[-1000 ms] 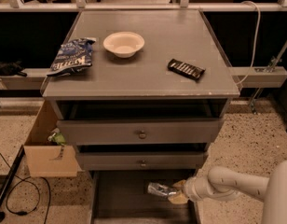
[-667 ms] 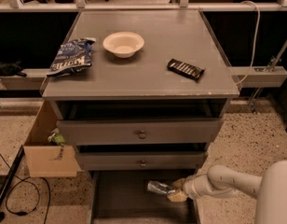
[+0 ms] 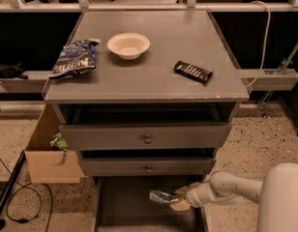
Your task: Place redbull can into bottom drawer
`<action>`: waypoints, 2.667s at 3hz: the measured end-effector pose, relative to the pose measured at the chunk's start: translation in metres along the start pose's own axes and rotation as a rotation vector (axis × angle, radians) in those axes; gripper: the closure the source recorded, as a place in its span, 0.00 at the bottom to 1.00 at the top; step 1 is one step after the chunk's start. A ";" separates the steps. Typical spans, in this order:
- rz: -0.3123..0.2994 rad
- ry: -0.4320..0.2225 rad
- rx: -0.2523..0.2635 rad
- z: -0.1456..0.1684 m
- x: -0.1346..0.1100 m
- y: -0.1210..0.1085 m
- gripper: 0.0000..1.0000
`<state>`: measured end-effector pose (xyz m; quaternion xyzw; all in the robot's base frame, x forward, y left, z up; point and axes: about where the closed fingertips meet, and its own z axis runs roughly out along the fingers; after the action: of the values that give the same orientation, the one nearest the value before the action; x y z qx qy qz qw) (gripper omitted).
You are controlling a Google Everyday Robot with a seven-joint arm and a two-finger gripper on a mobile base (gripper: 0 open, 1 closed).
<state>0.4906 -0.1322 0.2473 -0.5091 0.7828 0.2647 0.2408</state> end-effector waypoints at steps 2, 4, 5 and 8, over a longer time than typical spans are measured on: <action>0.012 0.034 -0.057 0.046 0.017 0.000 1.00; 0.033 0.026 -0.057 0.062 0.029 -0.006 1.00; 0.042 0.026 -0.058 0.068 0.032 -0.009 1.00; 0.071 0.037 -0.067 0.085 0.068 0.021 1.00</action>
Offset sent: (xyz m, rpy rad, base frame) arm 0.0035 0.0213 -0.0695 -0.0157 0.0836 0.0347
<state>0.4556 -0.1145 0.1442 -0.4934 0.7955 0.2895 0.1996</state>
